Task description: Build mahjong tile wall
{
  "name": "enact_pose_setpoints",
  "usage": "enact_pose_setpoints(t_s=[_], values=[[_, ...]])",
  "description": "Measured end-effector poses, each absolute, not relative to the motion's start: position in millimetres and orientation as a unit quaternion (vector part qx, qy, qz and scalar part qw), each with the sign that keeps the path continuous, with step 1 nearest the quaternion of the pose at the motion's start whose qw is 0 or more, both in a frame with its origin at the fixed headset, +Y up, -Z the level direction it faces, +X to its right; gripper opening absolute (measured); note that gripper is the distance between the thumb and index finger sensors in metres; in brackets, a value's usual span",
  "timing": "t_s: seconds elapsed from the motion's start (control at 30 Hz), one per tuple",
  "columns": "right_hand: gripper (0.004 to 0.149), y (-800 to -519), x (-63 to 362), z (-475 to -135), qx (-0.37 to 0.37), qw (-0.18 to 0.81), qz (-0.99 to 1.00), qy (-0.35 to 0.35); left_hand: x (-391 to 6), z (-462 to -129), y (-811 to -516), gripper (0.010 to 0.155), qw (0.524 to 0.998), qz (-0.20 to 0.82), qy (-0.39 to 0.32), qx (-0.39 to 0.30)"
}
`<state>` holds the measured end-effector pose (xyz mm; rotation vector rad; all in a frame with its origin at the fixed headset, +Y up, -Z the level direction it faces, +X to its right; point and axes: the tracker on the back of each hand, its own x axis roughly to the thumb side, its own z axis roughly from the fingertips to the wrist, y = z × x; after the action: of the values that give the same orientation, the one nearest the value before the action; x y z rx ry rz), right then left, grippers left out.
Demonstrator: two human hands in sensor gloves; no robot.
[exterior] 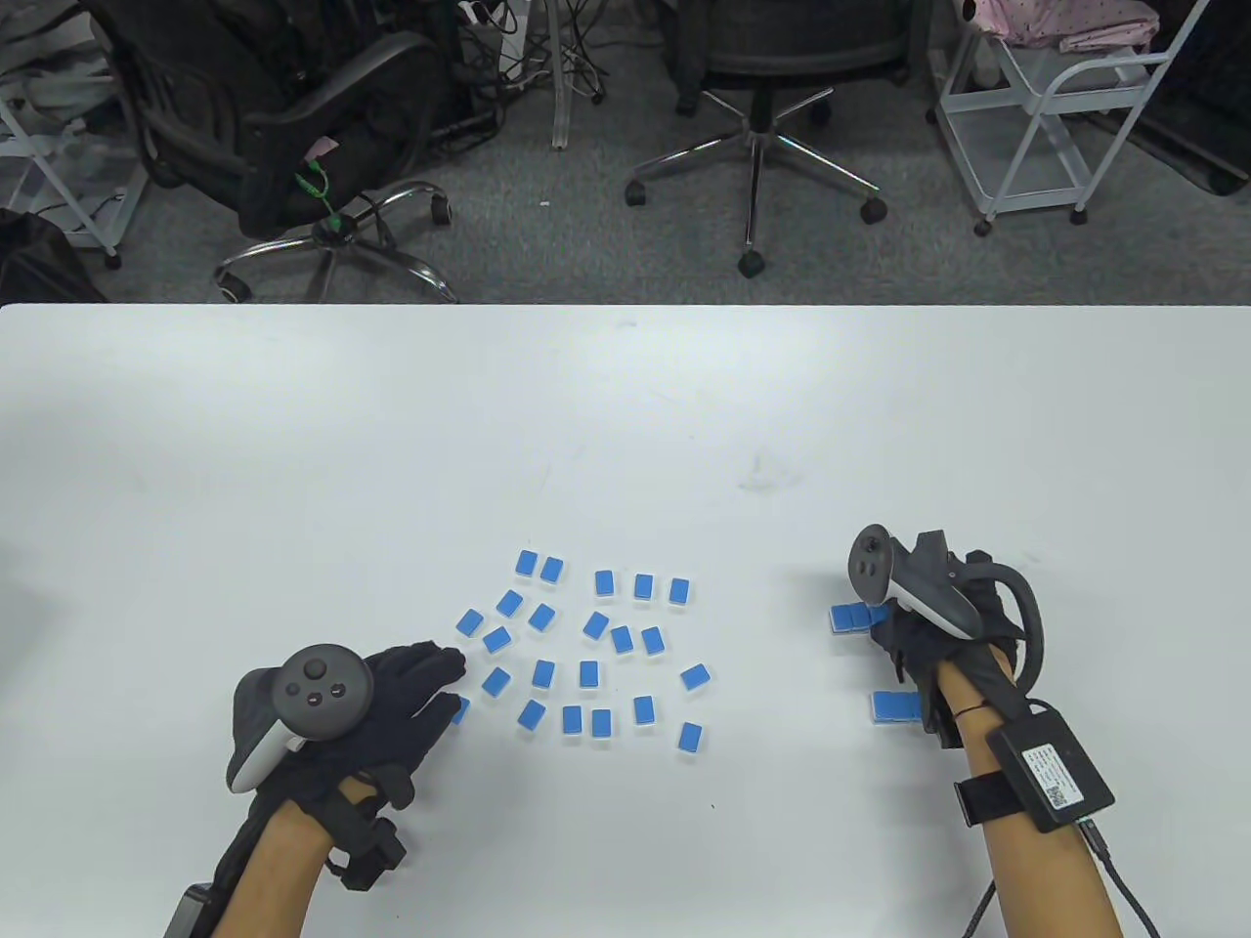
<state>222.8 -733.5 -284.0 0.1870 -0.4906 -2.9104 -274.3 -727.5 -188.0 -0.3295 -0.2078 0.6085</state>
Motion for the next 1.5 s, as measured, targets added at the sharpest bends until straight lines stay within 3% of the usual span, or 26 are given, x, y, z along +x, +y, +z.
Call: enact_pose_setpoints(t_s=[0.37,0.53,0.77,0.93,1.1,1.5], values=[[0.056,-734,222,-283,0.060,0.087,-0.980,-0.168,-274,-187,-728,0.061,0.935,0.297,-0.103,-0.161],[0.058,-719,215,-281,0.047,0.057,-0.988,-0.139,-274,-187,-727,0.061,0.935,0.298,-0.104,-0.161],[0.045,-691,147,-260,-0.069,0.025,-0.996,-0.054,-274,-187,-727,0.061,0.935,0.299,-0.105,-0.160],[0.050,-711,83,-234,-0.136,0.070,-0.986,-0.063,-274,-188,-727,0.061,0.934,0.300,-0.107,-0.158],[0.057,-738,49,-233,-0.138,0.143,-0.976,-0.084,-274,-188,-727,0.061,0.934,0.301,-0.108,-0.158],[0.051,-747,50,-228,-0.155,0.152,-0.973,-0.080,-273,-189,-728,0.061,0.933,0.301,-0.107,-0.163]])
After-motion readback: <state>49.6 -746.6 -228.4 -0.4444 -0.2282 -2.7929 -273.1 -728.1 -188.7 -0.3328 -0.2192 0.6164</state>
